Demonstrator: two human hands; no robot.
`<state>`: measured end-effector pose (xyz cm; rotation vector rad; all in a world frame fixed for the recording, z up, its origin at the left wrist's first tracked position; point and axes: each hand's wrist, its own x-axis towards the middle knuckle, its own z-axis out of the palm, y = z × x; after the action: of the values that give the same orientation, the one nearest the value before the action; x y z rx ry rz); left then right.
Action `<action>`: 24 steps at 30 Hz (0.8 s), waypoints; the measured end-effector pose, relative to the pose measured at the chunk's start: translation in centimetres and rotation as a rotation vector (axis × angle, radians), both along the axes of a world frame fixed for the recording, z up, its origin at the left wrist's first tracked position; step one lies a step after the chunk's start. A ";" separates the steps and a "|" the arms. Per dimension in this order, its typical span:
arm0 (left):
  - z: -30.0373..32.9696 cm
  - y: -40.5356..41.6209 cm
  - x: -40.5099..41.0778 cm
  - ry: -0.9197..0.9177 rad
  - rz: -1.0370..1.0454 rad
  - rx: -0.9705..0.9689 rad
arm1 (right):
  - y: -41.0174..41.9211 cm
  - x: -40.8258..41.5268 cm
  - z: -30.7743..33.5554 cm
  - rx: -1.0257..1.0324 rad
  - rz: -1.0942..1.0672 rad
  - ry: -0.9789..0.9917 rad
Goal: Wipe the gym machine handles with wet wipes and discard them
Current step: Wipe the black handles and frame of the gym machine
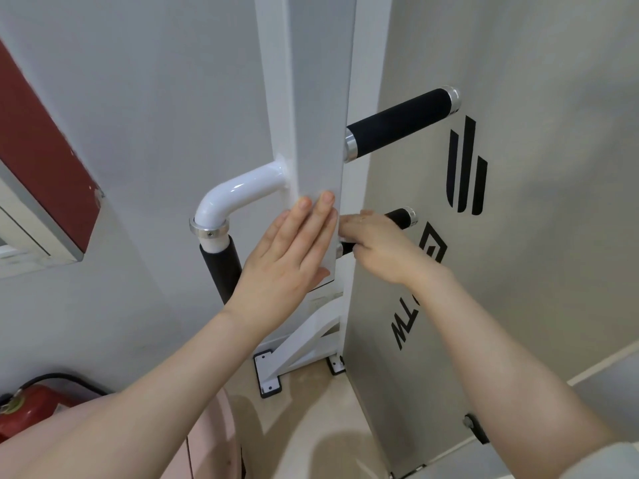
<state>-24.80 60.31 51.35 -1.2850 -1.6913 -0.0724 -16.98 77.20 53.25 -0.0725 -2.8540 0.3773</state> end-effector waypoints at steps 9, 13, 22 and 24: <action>-0.1 -0.1 -0.4 -0.004 -0.043 0.014 | 1.2 1.1 -3.0 0.005 -0.227 0.262; 0.1 0.0 -0.5 -0.016 -0.047 0.005 | 3.1 1.3 -3.4 -0.257 -0.508 0.320; -0.5 0.8 -1.4 0.003 -0.008 0.052 | -5.7 -1.1 -4.5 -2.041 -0.236 0.568; -0.4 0.9 -1.7 -0.010 -0.003 0.042 | -3.6 -1.4 -3.7 -2.381 -0.256 0.527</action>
<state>-26.53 61.18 50.93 -1.2581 -1.6873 -0.1158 -18.34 73.63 49.55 -0.5445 -0.5065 2.5663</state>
